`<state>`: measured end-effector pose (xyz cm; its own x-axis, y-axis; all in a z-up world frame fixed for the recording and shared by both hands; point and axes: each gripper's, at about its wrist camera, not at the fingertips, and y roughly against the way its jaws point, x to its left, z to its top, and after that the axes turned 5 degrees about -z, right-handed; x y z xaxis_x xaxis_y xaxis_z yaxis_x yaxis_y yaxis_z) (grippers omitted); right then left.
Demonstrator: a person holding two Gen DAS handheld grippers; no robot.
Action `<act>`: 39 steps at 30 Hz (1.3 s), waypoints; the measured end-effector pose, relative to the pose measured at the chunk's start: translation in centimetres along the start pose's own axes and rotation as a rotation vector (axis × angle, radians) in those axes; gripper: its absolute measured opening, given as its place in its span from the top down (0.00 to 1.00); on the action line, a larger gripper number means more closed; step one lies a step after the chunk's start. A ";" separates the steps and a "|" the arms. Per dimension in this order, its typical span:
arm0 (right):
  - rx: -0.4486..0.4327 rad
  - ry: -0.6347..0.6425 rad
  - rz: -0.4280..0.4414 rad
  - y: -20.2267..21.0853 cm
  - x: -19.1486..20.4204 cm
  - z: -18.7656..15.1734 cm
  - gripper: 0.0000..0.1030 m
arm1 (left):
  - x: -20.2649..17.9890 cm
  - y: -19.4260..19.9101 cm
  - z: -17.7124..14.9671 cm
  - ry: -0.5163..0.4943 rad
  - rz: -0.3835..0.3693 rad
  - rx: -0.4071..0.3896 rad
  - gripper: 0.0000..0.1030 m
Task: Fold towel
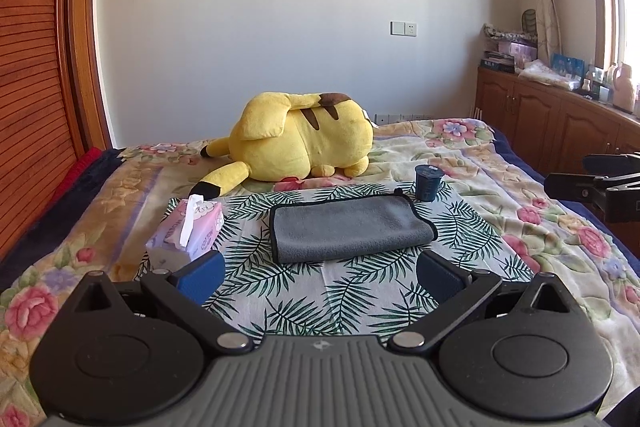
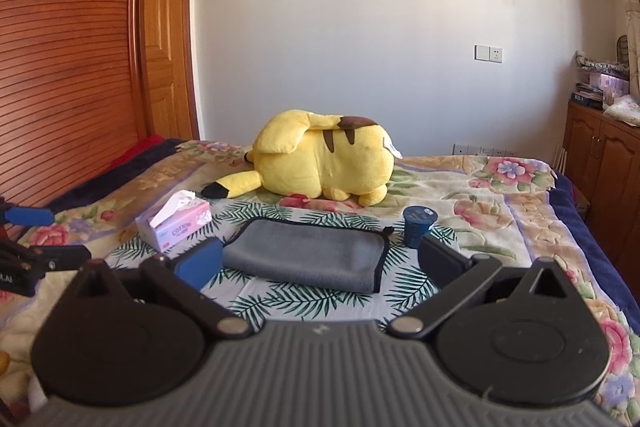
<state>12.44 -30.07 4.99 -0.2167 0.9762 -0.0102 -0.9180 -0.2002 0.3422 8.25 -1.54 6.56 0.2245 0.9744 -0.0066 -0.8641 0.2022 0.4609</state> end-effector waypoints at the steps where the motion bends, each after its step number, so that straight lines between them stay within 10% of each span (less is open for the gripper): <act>1: 0.000 0.002 0.002 0.2 0.1 -0.1 0.00 | 0.0 0.2 -0.2 0.001 0.002 0.001 0.17; 39: 0.085 -0.071 0.029 3.3 4.2 -8.3 0.00 | -0.6 2.9 -8.5 0.018 0.055 0.032 0.17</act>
<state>5.72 -27.30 -1.69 -0.2156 0.9742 0.0667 -0.8796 -0.2234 0.4200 1.76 -0.71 0.37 0.1685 0.9857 0.0038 -0.8602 0.1451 0.4889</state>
